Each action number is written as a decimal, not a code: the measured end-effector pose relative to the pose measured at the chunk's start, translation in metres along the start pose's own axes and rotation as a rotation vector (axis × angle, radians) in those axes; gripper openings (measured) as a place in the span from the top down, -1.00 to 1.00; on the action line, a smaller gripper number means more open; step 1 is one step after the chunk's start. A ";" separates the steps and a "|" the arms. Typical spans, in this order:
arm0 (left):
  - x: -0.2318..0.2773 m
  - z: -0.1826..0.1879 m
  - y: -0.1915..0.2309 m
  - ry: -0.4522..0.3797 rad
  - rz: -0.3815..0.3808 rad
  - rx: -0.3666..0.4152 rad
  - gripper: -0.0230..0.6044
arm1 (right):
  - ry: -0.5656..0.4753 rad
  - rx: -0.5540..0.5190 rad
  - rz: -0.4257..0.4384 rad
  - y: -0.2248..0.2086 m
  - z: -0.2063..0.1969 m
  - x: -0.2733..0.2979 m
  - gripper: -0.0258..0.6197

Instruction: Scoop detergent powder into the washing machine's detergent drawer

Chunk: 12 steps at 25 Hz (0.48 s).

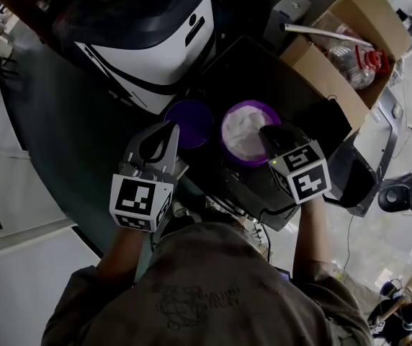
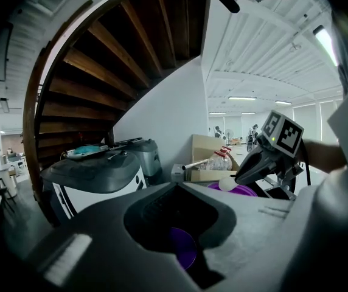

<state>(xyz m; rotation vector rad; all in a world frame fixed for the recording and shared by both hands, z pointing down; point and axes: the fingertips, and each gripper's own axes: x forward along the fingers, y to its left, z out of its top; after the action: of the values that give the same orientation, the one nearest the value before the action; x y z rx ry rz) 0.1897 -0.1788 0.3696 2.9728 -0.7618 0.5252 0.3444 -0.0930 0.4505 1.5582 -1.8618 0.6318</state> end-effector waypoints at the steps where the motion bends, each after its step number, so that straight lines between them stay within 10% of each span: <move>1: 0.001 0.000 0.002 0.000 -0.001 -0.005 0.93 | 0.033 -0.012 -0.004 -0.001 -0.004 0.005 0.81; 12: 0.014 -0.031 0.022 0.049 -0.036 -0.025 0.93 | 0.243 -0.052 -0.009 -0.002 -0.025 0.048 0.81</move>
<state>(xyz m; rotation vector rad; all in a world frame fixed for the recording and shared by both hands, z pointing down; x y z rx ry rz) 0.1813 -0.2016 0.4018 2.9328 -0.7036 0.5793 0.3450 -0.1088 0.5022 1.3892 -1.6753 0.7285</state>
